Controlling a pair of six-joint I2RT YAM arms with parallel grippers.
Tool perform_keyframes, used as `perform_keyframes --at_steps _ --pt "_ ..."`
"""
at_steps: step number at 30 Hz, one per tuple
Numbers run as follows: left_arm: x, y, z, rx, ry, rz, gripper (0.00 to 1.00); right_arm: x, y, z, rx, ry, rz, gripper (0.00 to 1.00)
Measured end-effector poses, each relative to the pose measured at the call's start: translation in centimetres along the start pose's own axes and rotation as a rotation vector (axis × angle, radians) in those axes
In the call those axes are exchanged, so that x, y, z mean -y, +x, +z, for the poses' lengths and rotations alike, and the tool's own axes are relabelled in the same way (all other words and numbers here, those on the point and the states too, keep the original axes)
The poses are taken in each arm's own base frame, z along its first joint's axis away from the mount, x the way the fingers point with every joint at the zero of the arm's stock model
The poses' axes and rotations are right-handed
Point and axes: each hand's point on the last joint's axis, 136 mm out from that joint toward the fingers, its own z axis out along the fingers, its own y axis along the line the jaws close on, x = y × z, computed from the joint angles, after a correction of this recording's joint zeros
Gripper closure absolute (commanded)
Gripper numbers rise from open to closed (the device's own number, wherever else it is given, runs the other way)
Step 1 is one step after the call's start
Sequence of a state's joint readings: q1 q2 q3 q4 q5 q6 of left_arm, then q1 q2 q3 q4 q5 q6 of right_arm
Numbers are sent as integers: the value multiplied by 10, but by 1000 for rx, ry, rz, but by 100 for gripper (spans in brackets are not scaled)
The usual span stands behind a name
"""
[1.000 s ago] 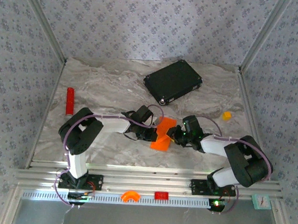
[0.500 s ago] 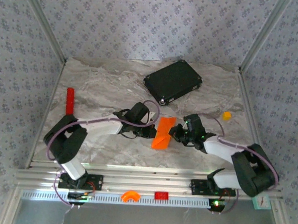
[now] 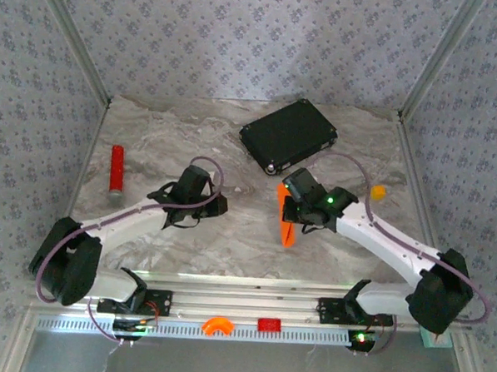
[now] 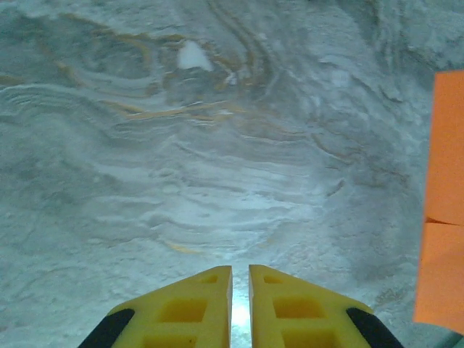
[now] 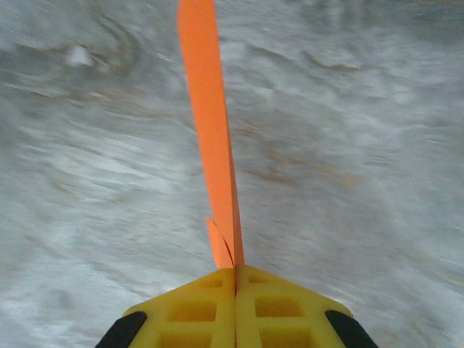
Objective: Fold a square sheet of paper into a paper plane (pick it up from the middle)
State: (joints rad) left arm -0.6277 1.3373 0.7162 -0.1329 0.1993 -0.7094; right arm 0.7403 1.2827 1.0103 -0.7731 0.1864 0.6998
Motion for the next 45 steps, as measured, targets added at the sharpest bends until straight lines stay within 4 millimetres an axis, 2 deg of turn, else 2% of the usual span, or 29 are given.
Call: perform_keyframes --at_steps 5,9,13,17,22,25,28,31,35,40,45 --pt "-10 -1 -10 32 -25 -25 85 32 -3 -14 -59 288 -132 92" --pt "-22 -6 -20 80 -45 -65 84 38 -9 -17 -84 443 -231 92" --pt "-37 -12 -32 135 -73 -108 83 24 6 7 -158 531 -346 93" --pt "-44 -22 -53 213 -84 -129 80 -14 25 43 -218 536 -434 92" --pt "-50 -26 -71 273 -93 -143 79 -76 42 82 -256 414 -446 90" --pt "-55 -23 -73 270 -107 -150 79 -95 47 92 -282 316 -399 85" --pt "-59 -17 -71 258 -117 -156 79 -106 48 100 -303 175 -315 70" --pt "-62 -14 -70 246 -125 -159 78 -103 53 99 -323 14 -223 55" --pt "-60 -12 -64 227 -112 -166 78 -96 46 83 -279 -183 -106 48" --pt "-60 -1 -41 131 -96 -177 78 -83 30 62 -179 -372 22 51" --pt "-52 8 -22 48 -67 -177 78 -46 27 63 -126 -428 183 63"
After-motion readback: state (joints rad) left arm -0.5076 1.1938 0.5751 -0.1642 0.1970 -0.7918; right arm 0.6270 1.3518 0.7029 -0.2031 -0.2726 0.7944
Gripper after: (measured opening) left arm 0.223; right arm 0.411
